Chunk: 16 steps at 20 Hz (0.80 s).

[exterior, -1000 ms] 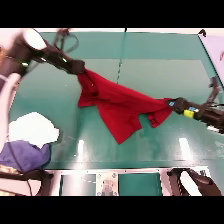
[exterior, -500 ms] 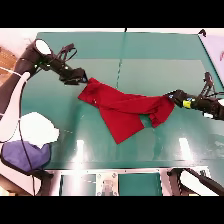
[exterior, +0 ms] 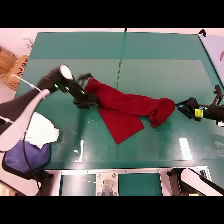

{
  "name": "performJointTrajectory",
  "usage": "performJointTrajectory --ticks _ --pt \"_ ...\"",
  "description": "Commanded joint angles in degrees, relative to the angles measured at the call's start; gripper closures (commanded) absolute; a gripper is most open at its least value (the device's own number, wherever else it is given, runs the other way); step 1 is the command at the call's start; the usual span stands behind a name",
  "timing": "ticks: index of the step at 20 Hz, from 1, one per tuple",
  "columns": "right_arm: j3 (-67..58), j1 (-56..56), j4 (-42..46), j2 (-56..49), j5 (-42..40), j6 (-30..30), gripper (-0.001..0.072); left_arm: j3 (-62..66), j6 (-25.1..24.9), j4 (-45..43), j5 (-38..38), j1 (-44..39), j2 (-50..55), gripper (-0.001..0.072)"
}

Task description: Fold the shirts.

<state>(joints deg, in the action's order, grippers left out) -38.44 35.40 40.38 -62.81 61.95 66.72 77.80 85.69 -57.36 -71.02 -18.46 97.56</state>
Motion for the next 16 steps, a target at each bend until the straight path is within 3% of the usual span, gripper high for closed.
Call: performJointTrajectory --ticks 1,3,5,6,7,8,10,16 --pt "2.89 2.71 0.83 0.85 2.23 2.38 0.0381 -7.23 -0.31 3.72 16.79 -5.79 -0.15 0.0061" --pt "4.72 2.67 0.79 0.90 2.27 3.15 0.0370 -7.28 -0.24 3.61 19.63 -6.49 -0.09 0.0061" --pt "6.75 2.67 0.81 0.90 2.27 3.17 0.0286 -7.28 -0.26 3.52 20.52 -6.49 -0.09 0.0084" --pt "7.74 2.67 0.81 0.90 2.60 3.15 0.0283 -7.26 -0.39 3.54 20.41 -6.49 -0.09 0.0279" --pt "8.76 2.64 0.76 0.90 3.30 3.13 0.0281 -7.26 -1.09 3.58 19.91 -6.49 -0.09 0.0582" --pt "9.75 2.29 0.76 0.90 3.78 3.13 0.0275 -7.17 -1.97 3.63 19.32 -6.49 -0.09 0.0678" --pt "11.96 -0.33 0.11 0.90 2.51 3.13 0.0203 -6.60 -2.21 3.58 17.88 -6.49 -0.11 0.0676" --pt "12.90 -10.38 -3.67 -0.46 -10.71 2.97 0.0224 -3.63 -3.67 3.21 13.33 -6.43 -0.11 0.0676"
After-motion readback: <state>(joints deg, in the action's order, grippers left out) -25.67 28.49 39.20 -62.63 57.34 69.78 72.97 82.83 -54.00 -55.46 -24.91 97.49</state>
